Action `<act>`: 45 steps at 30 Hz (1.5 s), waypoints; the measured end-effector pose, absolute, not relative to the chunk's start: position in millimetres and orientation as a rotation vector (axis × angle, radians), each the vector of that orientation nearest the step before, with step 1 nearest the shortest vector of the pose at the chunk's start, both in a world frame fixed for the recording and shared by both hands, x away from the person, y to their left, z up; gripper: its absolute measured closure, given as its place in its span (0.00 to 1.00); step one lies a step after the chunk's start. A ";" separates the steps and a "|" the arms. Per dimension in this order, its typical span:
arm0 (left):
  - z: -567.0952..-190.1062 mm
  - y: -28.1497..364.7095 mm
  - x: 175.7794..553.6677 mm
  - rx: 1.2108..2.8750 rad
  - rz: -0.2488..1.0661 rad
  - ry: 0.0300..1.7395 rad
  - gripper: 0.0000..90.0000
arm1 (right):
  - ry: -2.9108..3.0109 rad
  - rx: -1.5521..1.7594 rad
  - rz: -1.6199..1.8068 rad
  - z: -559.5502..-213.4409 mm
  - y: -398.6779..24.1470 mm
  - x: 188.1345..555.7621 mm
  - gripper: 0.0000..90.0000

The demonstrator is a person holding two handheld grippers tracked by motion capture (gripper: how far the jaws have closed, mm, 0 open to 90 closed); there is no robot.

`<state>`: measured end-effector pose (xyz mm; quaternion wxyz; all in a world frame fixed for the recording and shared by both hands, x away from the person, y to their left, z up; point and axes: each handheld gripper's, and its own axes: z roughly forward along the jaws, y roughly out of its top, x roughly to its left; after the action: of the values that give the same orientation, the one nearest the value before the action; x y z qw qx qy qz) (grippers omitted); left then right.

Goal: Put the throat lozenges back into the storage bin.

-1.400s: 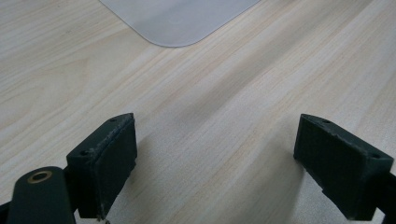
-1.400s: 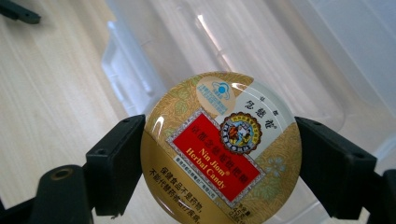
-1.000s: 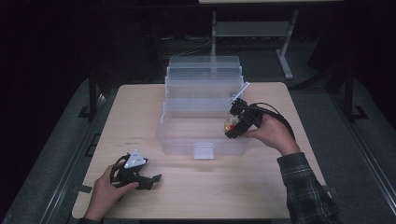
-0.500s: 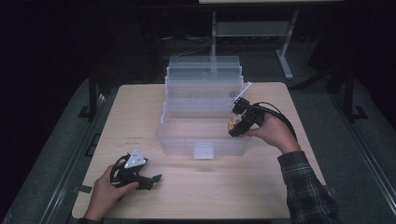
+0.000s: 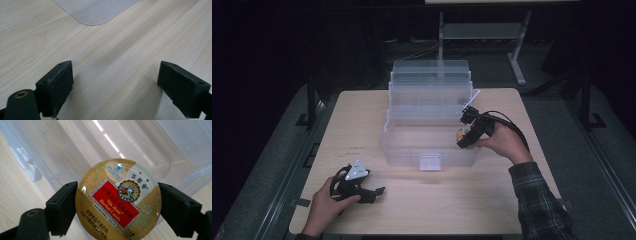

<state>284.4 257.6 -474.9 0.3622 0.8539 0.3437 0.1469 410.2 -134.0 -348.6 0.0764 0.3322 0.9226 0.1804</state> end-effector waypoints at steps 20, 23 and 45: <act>-475.0 257.5 284.3 2.199 0.379 0.885 0.14 | 2.774 0.999 0.557 -350.2 -135.9 409.9 0.21; -475.0 257.6 284.4 2.199 0.379 0.885 0.14 | 2.764 1.004 0.569 -347.7 -137.6 408.6 0.21; -475.0 257.6 284.5 2.199 0.381 0.884 0.14 | 2.698 1.050 0.652 -330.4 -170.1 387.8 0.12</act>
<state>284.5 257.6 -475.0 0.3621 0.8540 0.3431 0.1478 387.8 -170.1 -330.4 0.0868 0.3523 0.9058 0.2189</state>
